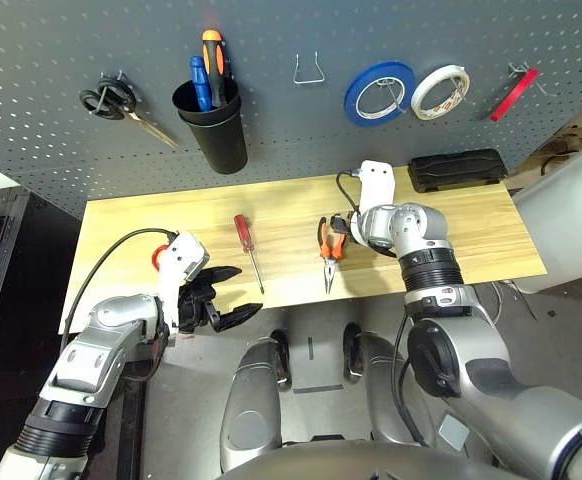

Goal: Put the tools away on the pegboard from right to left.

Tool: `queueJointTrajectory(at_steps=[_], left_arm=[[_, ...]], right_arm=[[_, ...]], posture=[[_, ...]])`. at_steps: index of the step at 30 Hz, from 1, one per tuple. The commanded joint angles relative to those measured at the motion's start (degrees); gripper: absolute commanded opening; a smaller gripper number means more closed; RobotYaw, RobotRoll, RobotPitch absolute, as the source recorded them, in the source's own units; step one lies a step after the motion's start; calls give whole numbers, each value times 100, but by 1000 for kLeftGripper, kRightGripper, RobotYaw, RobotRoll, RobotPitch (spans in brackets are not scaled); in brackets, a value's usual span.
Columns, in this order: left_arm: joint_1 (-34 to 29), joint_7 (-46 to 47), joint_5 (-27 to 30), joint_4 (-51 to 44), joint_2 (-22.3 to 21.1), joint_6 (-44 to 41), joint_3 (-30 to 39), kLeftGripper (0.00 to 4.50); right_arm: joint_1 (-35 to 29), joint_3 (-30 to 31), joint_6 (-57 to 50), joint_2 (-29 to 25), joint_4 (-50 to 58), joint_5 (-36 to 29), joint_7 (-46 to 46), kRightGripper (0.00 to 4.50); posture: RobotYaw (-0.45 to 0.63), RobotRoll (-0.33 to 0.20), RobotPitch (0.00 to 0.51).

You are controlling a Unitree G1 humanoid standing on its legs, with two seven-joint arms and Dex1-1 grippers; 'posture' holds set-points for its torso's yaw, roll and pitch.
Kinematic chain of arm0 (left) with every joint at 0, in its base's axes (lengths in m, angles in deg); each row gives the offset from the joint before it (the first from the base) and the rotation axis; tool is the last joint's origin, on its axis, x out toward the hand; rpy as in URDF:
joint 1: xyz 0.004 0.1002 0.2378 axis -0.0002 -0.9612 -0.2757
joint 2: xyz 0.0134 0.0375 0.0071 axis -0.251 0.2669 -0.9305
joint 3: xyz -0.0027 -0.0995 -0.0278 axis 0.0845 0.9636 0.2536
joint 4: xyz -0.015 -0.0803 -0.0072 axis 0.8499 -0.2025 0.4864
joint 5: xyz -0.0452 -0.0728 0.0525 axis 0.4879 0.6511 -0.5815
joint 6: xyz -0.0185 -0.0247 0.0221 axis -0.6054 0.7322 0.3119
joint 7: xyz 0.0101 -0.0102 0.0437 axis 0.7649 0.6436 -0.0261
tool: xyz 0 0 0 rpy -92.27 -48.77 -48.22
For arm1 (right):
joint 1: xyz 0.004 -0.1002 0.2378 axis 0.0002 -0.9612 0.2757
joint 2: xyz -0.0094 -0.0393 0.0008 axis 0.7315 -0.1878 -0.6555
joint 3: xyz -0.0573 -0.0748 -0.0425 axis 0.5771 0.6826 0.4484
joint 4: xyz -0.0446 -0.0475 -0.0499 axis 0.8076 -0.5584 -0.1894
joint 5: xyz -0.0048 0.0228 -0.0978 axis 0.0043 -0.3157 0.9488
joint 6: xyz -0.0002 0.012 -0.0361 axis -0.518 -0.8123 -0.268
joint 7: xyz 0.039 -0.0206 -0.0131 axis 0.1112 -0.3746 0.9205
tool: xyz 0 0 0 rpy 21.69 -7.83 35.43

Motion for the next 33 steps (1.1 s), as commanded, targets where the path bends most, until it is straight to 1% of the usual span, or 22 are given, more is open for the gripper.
queueJointTrajectory(at_steps=[1,4,7,12,16,18,19,22,26,27,33], left_arm=[[-92,-74,6,-6,-13,0,-71,4500],[-168,-95,34,-84,-80,-37,-15,4500],[-207,-101,52,-143,-115,-75,13,4500],[-166,-68,86,-230,-159,-203,66,4500],[-176,-52,90,-255,-165,-235,89,4500],[-162,-50,92,-252,-162,-244,85,4500],[-137,-35,95,-241,-146,-252,82,4500],[-108,4,105,-242,-103,-263,70,4500],[-126,41,98,-266,-66,-248,35,4500],[-126,59,102,-282,-53,-253,30,4500],[-200,97,106,-367,-25,-269,53,4500]], right_arm=[[110,36,145,1298,-306,-64,-304,4454],[249,170,384,1421,-682,-59,-448,4454],[338,176,616,1478,-973,-204,-497,4454],[617,233,943,1514,-1494,-489,-233,4454],[640,364,860,1493,-1460,-659,-47,4454],[643,413,770,1496,-1378,-744,-50,4454],[659,441,737,1493,-1347,-782,-41,4454],[650,469,662,1515,-1265,-914,-127,4454],[569,616,717,1500,-1365,-905,-108,4454],[562,635,725,1488,-1382,-911,-101,4454],[557,742,820,1444,-1559,-878,-57,4454]], posture=[[5,0,251],[5,0,251],[5,0,251],[17,0,253],[20,0,257],[13,0,250],[13,0,260],[11,0,259],[11,0,259],[22,0,243],[29,0,236]])
